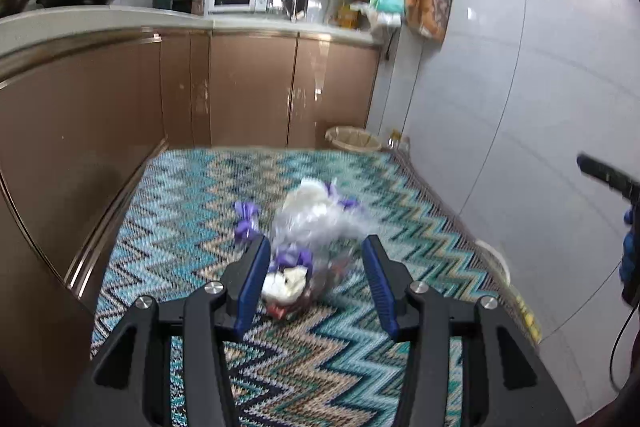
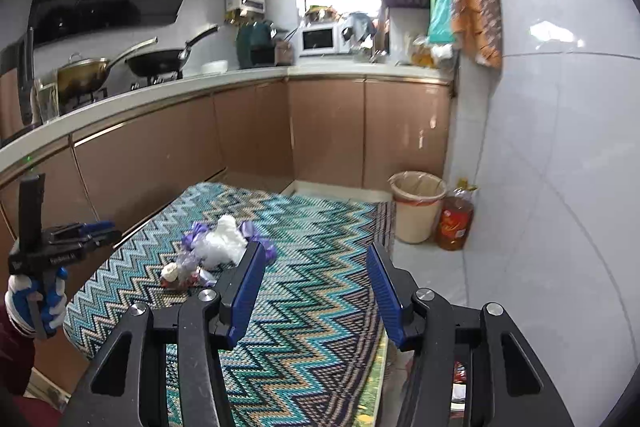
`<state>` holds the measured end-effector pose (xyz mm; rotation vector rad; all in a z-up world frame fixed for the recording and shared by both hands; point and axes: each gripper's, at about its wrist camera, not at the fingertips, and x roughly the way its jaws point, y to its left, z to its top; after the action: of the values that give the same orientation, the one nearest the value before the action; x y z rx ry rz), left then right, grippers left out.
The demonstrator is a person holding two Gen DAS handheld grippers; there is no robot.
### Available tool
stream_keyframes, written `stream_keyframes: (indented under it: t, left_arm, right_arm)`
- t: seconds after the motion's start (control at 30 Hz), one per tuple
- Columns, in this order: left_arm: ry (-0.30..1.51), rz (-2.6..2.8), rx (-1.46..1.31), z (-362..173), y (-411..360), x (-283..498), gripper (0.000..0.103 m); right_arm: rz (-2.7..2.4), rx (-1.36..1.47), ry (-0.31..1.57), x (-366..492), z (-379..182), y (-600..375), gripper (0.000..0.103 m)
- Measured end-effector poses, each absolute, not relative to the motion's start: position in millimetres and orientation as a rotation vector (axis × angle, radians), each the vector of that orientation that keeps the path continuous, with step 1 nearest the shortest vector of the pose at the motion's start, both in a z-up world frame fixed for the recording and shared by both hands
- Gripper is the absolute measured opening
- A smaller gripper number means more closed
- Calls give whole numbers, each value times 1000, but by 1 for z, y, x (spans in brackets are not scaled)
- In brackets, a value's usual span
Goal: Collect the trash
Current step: 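Move both tools back from the bin toward the remaining trash, then grasp the white tissue with the left gripper while the right reaches the clear bags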
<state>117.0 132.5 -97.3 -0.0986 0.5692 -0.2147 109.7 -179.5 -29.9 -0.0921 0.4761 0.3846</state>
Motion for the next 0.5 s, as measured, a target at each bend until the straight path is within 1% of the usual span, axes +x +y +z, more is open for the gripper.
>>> stream_keyframes:
  t: [0.2, 0.5]
  left_arm:
    - [648, -240, -78, -138, 133, 133, 46]
    - [716, -274, -56, -168, 133, 164, 45]
  right_arm:
    - [439, -110, 561, 146, -57, -154, 50]
    - [529, -130, 674, 196, -101, -113, 50]
